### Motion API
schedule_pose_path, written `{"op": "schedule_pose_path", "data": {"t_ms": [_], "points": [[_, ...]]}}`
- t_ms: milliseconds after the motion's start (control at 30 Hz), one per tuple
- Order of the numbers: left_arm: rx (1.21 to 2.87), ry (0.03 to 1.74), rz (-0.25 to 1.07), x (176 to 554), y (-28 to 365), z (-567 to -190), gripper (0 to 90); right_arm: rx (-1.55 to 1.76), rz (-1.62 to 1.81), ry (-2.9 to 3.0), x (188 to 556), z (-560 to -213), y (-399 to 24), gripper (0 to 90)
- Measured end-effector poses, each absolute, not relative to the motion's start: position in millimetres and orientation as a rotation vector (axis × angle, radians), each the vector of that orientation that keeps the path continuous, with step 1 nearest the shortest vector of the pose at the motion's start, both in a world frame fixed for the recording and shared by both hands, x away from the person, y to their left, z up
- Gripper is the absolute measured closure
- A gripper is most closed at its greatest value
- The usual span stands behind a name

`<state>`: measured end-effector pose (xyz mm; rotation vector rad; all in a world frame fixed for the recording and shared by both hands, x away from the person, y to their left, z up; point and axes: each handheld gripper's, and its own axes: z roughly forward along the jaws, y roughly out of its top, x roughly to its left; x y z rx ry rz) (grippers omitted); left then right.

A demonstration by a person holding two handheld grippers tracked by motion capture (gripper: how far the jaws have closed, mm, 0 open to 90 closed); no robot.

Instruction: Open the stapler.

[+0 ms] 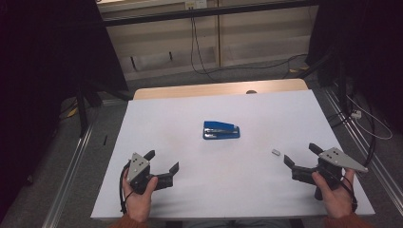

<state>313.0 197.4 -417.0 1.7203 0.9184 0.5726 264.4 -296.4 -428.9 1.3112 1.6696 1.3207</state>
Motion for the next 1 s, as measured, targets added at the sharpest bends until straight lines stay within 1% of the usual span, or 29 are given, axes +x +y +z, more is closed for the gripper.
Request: {"op": "schedule_pose_path", "data": {"t_ms": [233,267,300,367,400,433,500,700,1000], "points": [[1.743,0.933,0.570,314.7,198.2,-417.5,2.4,1.300,1.315,1.695,264.9,-429.6,-295.0,1.4],[1.738,0.933,0.561,315.1,198.0,-417.9,2.6,1.294,1.311,1.707,265.6,-430.2,-295.4,1.4],[1.731,0.929,0.518,316.6,198.5,-418.9,2.6,1.298,1.316,1.704,265.5,-430.1,-295.5,1.5],[1.768,0.903,0.564,315.8,195.8,-418.1,3.2,1.297,1.329,1.692,265.3,-429.3,-295.3,1.5],[1.768,0.903,0.564,315.8,195.8,-418.1,2.6,1.294,1.330,1.699,265.6,-429.6,-295.0,1.5],[1.764,0.885,0.543,315.6,192.4,-417.3,2.8,1.293,1.325,1.708,266.1,-430.3,-294.8,1.5],[1.778,0.864,0.545,316.4,190.2,-417.5,3.3,1.296,1.331,1.726,267.4,-431.7,-294.0,1.7],[1.794,0.874,0.506,322.1,190.5,-420.5,5.5,1.291,1.341,1.746,269.4,-432.9,-291.0,1.7],[1.808,0.860,0.432,329.2,187.5,-423.0,5.9,1.264,1.341,1.809,273.6,-434.5,-285.5,1.7]]}}
